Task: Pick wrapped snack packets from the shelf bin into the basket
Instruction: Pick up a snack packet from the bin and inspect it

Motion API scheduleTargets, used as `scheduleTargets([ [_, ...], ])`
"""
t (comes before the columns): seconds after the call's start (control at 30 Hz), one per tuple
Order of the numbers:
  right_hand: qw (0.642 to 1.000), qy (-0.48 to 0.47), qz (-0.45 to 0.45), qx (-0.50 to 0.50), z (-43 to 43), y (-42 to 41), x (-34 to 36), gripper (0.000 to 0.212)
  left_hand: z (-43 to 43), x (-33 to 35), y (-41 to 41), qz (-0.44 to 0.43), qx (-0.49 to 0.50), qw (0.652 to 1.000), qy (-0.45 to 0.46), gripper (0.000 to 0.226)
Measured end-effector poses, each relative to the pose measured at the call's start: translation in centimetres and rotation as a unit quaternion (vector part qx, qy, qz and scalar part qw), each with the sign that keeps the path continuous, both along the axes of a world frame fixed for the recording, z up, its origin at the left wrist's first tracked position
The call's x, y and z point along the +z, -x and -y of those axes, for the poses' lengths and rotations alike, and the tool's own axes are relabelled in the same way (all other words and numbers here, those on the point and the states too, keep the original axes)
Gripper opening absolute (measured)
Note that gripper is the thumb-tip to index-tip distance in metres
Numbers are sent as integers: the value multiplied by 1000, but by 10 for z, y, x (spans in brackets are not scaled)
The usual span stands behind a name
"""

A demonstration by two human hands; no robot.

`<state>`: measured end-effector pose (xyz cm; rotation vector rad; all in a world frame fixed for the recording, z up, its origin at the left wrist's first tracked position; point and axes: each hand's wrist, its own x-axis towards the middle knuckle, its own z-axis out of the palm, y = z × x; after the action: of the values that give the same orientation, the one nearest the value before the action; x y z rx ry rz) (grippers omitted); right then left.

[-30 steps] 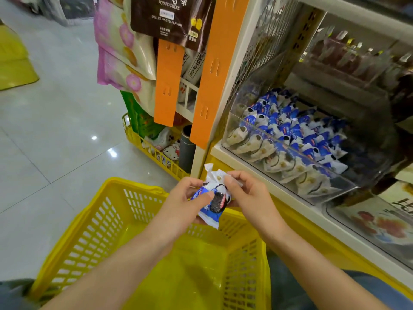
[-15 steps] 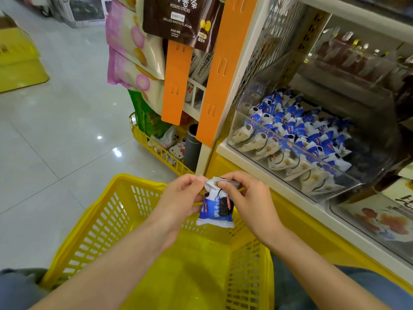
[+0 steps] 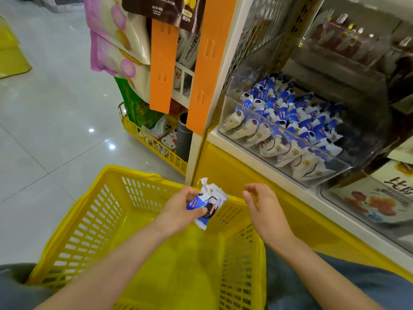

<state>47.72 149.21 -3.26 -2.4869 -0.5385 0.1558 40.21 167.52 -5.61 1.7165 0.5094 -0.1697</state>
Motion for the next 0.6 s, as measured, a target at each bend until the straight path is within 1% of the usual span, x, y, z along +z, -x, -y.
scheduleTargets([
  [0.03, 999, 31, 6, -25, 13, 2, -10, 33, 2, -16, 1, -14, -2, 1000, -22, 29],
  [0.1, 996, 51, -18, -74, 36, 11, -30, 42, 8, -50, 3, -53, 1, 998, -38, 30],
  [0.17, 993, 21, -75, -90, 50, 22, -48, 46, 18, -83, 9, -101, 14, 994, -37, 32],
  [0.23, 989, -25, -118, -84, 56, 32, -64, 46, 31, -113, 16, -136, 37, 990, -30, 28],
  [0.3, 988, -60, -114, -83, 57, 36, -75, 45, 44, -142, 23, -160, 63, 985, -18, 28],
  [0.4, 982, -96, -94, -132, 49, 35, -89, 42, 60, -180, 34, -195, 82, 977, -21, 32],
  [0.53, 973, -123, -69, -181, 42, 32, -100, 40, 76, -216, 38, -222, 61, 973, -20, 40],
  [0.6, 972, -120, -66, -192, 41, 31, -104, 39, 77, -227, 35, -229, 56, 971, -24, 39],
])
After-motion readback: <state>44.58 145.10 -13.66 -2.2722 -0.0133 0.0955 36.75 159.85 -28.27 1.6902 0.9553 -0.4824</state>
